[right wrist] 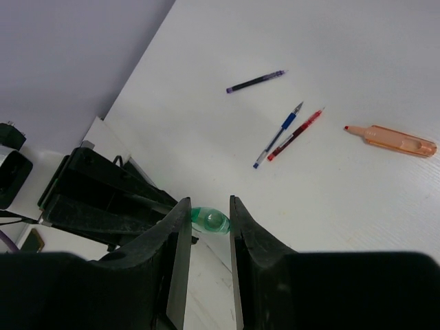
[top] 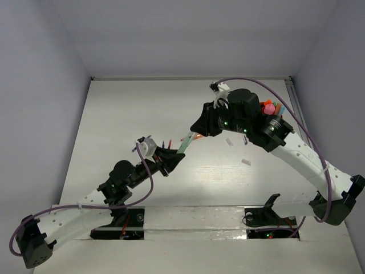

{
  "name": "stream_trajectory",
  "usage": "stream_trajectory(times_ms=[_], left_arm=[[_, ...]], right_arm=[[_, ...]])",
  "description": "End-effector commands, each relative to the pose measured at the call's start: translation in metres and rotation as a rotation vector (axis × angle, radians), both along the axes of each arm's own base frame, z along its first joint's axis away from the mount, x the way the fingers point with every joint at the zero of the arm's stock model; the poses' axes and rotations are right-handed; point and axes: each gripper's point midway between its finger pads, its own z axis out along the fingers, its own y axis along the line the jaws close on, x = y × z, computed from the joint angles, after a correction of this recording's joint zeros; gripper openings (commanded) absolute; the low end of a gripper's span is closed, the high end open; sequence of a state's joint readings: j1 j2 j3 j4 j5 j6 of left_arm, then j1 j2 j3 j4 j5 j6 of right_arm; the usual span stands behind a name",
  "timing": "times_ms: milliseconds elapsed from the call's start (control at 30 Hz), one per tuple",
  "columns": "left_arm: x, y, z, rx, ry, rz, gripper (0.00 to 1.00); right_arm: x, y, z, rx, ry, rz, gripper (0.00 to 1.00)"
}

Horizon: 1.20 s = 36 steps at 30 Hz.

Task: Sort the stationery into containers
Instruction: Close the pen cap on the pen.

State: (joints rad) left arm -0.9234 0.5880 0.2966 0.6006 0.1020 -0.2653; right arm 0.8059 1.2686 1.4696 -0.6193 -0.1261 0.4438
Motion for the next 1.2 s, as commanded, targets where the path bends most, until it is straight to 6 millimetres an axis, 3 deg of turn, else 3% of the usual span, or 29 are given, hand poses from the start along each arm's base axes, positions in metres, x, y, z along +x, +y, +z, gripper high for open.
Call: stream_trajectory(times_ms=[0,233,367,633,833,1000,1067,1167], left_arm=[[-0.009,0.001,0.034,-0.066,-0.081,-0.033,0.0],[-0.01,0.003,0.045,-0.103,-0.095,-0.03,0.0],[-0.01,0.006,0.053,-0.126,-0.102,-0.021,0.0],[-0.005,0.011,0.07,-0.199,-0.093,0.016,0.0],[0.002,0.01,0.075,-0.221,-0.085,0.044,0.0],[0.001,0.004,0.07,-0.201,-0.078,0.026,0.0],[0.0,0.003,0.072,-0.207,-0.085,0.017,0.0],[0.0,0.002,0.077,-0.213,-0.093,0.014,0.0]], right_arm=[[0.014,0.001,0.026,0.046,-0.079,0.001,0.0],[0.002,0.014,0.013,0.1,-0.026,0.07,0.0],[-0.005,0.021,-0.003,0.126,0.015,0.107,0.0],[-0.019,0.018,-0.031,0.178,0.085,0.105,0.0],[-0.029,0.015,-0.038,0.2,0.062,0.085,0.0],[-0.016,-0.003,-0.029,0.157,-0.021,-0.006,0.0],[-0.021,0.003,-0.027,0.162,-0.011,0.035,0.0],[-0.026,0.014,-0.041,0.154,0.039,0.079,0.0]])
